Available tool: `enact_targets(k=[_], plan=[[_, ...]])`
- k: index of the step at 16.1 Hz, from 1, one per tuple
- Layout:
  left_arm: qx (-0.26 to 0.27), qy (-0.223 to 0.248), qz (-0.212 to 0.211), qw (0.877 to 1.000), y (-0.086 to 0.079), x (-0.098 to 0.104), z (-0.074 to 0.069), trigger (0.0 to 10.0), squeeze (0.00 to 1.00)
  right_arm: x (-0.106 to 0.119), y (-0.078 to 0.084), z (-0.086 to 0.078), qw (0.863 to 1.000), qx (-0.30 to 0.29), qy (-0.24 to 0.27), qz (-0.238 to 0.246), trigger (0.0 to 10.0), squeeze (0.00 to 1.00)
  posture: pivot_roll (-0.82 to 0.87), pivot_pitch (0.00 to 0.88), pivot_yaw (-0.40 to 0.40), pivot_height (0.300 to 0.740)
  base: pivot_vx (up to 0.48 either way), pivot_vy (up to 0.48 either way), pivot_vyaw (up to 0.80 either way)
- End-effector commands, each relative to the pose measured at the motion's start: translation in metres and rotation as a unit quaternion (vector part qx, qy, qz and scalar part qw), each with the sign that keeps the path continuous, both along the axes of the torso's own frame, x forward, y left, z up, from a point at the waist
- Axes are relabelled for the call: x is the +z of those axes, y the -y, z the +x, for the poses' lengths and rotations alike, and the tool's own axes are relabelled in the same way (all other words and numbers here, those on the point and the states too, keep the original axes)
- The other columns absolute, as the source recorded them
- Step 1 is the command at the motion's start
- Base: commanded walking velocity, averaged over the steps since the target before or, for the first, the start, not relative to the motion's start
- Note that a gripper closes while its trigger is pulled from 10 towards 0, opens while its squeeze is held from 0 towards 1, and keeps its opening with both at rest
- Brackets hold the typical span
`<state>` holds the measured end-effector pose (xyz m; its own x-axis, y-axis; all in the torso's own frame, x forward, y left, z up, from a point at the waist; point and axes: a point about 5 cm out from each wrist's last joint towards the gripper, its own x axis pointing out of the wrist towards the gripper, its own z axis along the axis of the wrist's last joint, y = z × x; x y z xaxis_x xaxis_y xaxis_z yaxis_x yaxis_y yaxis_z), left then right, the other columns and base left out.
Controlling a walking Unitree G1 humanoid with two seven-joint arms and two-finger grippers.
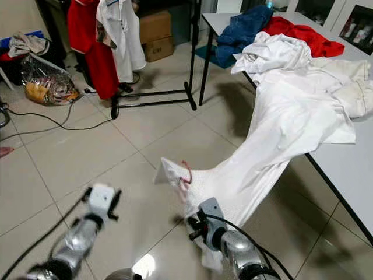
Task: Hang hanger
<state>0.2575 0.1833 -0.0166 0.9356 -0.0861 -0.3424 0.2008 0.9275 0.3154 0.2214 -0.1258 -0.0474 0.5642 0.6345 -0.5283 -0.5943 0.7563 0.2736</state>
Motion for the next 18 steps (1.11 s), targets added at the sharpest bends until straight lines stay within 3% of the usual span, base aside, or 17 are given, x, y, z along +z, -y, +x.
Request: enact_targets(k=[1,3,7,8,9,10,11,17,18], plan=[[-0.026,0.012,0.018,0.999,0.002,0.006,0.006,10.0,0.15,0.002,-0.002,-0.004,0.998,0.055,0.003,0.014,10.0,0.00,0.16,0.000,-0.009,0.740,0.000,0.000,0.00],[-0.044,0.013,0.043,0.998,0.000,0.008,0.009,10.0,0.09,0.000,0.001,-0.012,0.994,0.112,0.014,-0.008,10.0,0.00,0.15,0.000,-0.004,0.740,0.000,0.000,0.00],[-0.032,0.027,0.051,0.998,-0.007,0.016,0.017,10.0,0.07,0.004,0.003,-0.013,0.987,0.161,0.023,-0.007,10.0,0.00,0.14,0.000,0.002,0.740,0.000,0.000,0.00],[-0.041,0.027,0.056,0.997,-0.007,0.017,0.019,10.0,0.08,0.004,0.002,-0.014,0.985,0.171,0.017,-0.001,10.0,0.00,0.14,0.000,0.001,0.740,0.000,0.000,0.00],[-0.067,0.024,0.070,0.995,-0.005,0.018,0.020,10.0,0.16,0.004,0.001,-0.015,0.984,0.179,0.012,0.004,10.0,0.00,0.14,0.000,0.000,0.740,0.000,0.000,0.00],[-0.097,0.016,0.080,0.992,-0.002,0.018,0.020,10.0,0.63,0.005,0.000,-0.016,0.981,0.192,0.010,0.008,10.0,0.00,0.14,0.000,-0.001,0.740,0.000,0.000,0.00],[-0.119,0.012,0.085,0.989,0.000,0.018,0.020,10.0,1.00,0.006,-0.001,-0.017,0.978,0.209,0.008,0.013,10.0,0.00,0.14,0.000,-0.001,0.740,0.000,0.000,0.00],[-0.213,-0.009,0.155,0.965,0.007,0.017,0.021,10.0,1.00,0.013,0.007,-0.017,0.964,0.264,-0.003,0.026,10.0,0.00,0.14,0.000,0.000,0.740,0.000,0.000,0.00],[-0.235,-0.014,0.164,0.958,0.009,0.016,0.020,10.0,0.77,0.015,0.007,-0.016,0.963,0.267,0.001,0.028,10.0,0.00,0.14,0.000,0.001,0.740,0.000,0.000,0.00]])
